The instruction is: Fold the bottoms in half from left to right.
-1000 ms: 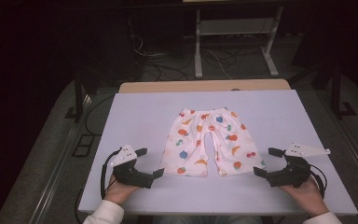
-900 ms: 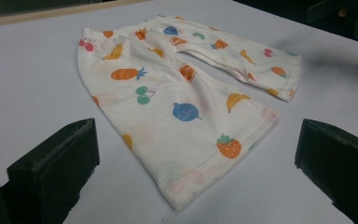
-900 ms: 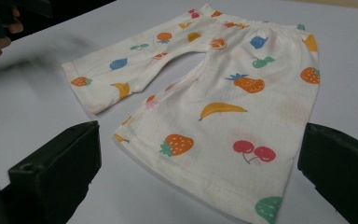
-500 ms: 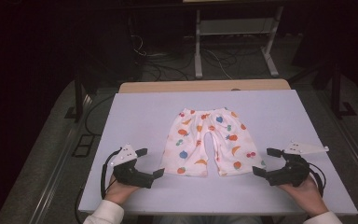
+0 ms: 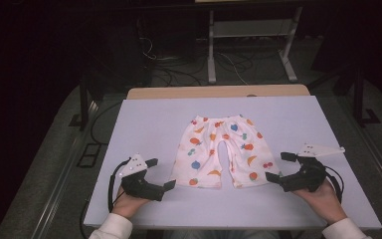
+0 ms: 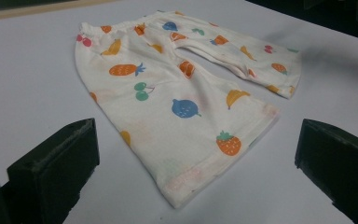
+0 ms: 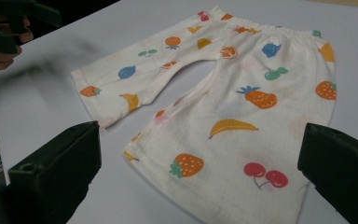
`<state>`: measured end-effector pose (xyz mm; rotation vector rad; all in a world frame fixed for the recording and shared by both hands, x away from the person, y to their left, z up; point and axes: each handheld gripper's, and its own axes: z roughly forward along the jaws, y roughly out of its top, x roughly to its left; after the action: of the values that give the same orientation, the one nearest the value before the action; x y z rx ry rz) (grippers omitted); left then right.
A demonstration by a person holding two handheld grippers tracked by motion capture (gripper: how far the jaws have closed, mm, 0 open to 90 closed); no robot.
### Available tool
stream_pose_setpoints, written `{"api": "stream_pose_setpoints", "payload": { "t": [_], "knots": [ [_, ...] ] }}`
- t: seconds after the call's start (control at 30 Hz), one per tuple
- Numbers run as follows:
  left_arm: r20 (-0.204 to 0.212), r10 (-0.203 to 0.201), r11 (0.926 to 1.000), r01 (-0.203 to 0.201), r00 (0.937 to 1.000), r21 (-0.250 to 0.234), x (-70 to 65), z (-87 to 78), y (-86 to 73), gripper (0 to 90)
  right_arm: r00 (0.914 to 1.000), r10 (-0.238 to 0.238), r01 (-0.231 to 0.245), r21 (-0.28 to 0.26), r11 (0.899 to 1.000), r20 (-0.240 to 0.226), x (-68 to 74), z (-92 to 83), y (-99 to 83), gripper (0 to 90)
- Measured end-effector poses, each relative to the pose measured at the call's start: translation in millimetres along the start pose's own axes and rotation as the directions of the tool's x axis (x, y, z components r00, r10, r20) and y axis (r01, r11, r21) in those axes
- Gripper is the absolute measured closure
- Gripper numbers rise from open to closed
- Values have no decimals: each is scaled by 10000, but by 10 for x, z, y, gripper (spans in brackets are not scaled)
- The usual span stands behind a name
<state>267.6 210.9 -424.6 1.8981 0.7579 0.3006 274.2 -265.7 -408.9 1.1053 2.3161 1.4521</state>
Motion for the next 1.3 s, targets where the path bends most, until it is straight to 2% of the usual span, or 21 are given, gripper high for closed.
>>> {"api": "stream_pose_setpoints", "payload": {
  "t": [0.67,1.3],
  "knots": [
    [45,6,10000,-6,10000,41,1,8,0,0,9997,-254,255,159,9995,-52,-37,80,286,0],
    [113,47,9999,-48,9999,108,5,19,-1,0,9982,-597,599,393,9974,-44,-69,282,614,0]
  ]
}}
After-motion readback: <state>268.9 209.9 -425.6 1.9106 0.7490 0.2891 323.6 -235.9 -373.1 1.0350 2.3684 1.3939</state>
